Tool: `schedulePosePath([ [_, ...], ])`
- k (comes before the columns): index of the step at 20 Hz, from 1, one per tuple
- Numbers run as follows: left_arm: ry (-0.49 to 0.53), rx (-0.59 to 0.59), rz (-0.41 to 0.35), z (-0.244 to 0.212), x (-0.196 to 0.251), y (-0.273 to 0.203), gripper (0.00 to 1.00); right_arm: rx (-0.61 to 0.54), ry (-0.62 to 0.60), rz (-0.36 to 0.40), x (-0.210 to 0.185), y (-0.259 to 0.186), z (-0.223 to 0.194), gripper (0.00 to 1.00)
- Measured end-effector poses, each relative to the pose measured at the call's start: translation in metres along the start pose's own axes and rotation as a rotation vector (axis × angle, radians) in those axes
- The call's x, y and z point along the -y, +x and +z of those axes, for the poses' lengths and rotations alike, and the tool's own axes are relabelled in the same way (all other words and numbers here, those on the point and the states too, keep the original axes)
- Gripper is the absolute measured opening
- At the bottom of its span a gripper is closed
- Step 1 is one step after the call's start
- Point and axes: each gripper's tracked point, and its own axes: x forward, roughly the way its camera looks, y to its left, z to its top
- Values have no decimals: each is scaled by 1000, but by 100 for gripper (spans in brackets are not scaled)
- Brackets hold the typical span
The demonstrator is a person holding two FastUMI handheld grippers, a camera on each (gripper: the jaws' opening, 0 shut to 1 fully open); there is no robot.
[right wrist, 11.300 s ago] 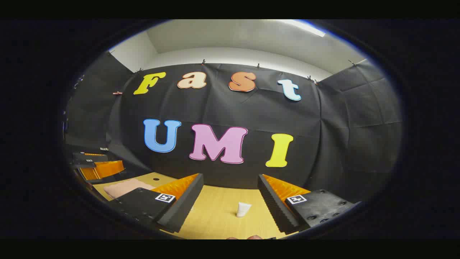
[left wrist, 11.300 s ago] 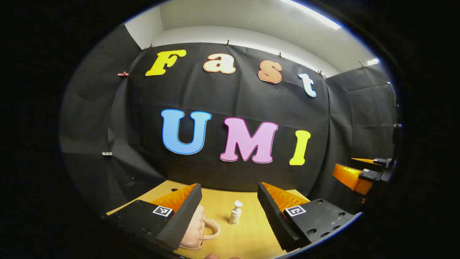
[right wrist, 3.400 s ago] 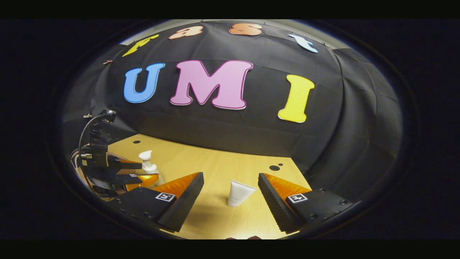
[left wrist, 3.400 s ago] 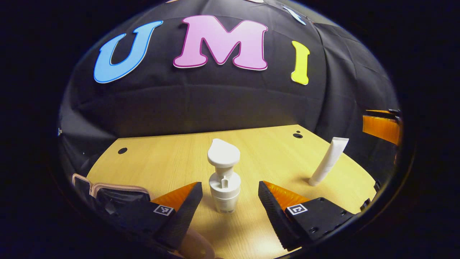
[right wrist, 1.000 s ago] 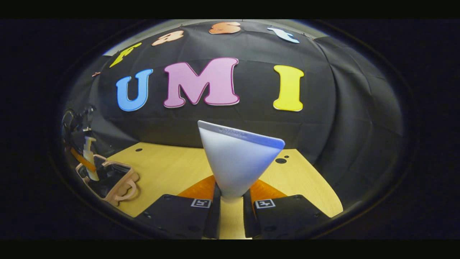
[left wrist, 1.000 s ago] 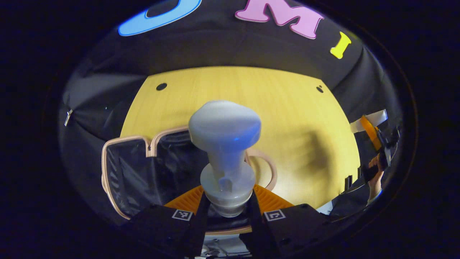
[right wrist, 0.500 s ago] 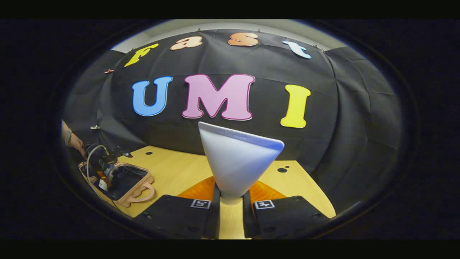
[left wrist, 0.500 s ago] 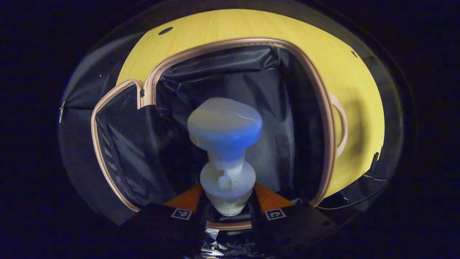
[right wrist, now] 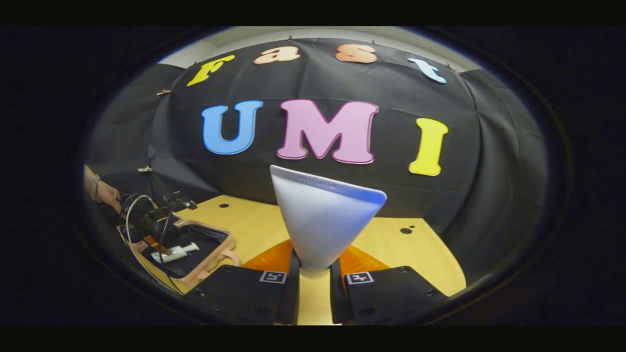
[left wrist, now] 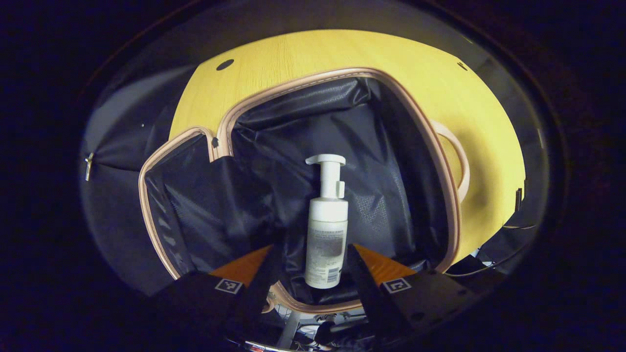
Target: First open the suitcase, pack the skin care products into it, and then close the suitcase.
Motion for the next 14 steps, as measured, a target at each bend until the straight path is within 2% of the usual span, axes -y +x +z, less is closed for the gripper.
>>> schedulePosePath([
  [1, -5, 47, -23, 1, 3, -11, 89, -18, 22, 40, -19, 4, -2, 34],
  [2, -15, 104, -49, 0, 5, -22, 90, -38, 38, 83, -40, 10, -3, 23],
  [3, -15, 164, -79, -1, 6, -34, 91, -69, 52, 130, -62, 13, -3, 29],
  [5, 3, 295, -87, -4, -5, -61, 93, -116, 69, 219, -104, 24, -5, 29],
  [6, 18, 364, -74, -10, -18, -76, 94, -169, 90, 282, -134, 35, -9, 29],
  [7, 3, 438, -47, -20, -38, -95, 95, -267, 188, 353, -175, 45, -20, 29],
  [8, -72, 489, -66, -36, -56, -113, 95, -405, 301, 404, -214, 49, -45, 26],
  [10, -181, 523, -93, -56, -85, -127, 96, -544, 355, 425, -255, 55, -87, 24],
  [14, -315, 536, -42, -93, -150, -124, 97, -840, 396, 368, -294, 50, -168, 28],
])
